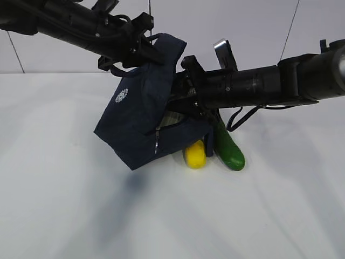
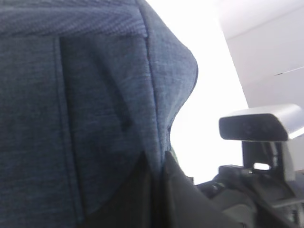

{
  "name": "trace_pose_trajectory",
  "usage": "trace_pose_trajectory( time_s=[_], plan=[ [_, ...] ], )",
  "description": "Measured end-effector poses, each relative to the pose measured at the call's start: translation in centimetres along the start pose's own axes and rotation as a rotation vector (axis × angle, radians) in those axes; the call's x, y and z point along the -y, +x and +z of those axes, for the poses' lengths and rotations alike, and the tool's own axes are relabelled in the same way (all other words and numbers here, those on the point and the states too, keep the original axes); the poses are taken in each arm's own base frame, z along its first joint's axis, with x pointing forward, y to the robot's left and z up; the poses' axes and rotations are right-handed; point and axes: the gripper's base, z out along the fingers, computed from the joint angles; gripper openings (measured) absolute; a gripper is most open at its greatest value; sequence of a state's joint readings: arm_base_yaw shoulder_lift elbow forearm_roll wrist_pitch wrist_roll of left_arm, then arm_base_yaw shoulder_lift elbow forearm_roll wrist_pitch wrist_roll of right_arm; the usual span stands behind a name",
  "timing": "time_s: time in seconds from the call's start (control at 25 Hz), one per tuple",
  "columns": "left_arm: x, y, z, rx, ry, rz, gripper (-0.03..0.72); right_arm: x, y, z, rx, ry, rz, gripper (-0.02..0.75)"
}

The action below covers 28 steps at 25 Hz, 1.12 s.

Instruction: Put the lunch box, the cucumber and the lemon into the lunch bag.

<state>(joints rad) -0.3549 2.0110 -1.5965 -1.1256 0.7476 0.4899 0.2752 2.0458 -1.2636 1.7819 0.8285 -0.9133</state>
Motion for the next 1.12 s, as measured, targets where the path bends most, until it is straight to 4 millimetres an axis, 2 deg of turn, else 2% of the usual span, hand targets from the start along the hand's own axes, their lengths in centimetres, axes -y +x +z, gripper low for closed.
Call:
trace_pose_trajectory(
  time_s=[0.28,0.44,0.64,0.84,1.12],
  plan=[
    [-0.1,-0.1,0.0,0.013,-0.006,-0.005,-0.008,-0.1,0.0,-0.1,-0.01,-0.017,0.002,0.4],
    [-1.2,-0.7,-0.9,0.022,-0.027,-0.036,-0.008,-0.2,-0.1,-0.5,-0.028,-0.053,0.003,0.4],
    [-3.4,-1.6,-3.0,0.012,-0.029,-0.11,-0.008,-0.1,-0.9,-2.1,-0.059,-0.127,-0.055,0.4],
    [-5.4,-2.2,-5.1,-0.016,-0.033,-0.14,-0.008,0.0,-1.9,-3.3,-0.096,-0.118,-0.131,0.4],
    [-8.1,-2.4,-8.0,-0.064,-0.048,-0.184,-0.008,-2.0,-2.5,-4.1,-0.206,0.0,-0.262,0.402]
  ],
)
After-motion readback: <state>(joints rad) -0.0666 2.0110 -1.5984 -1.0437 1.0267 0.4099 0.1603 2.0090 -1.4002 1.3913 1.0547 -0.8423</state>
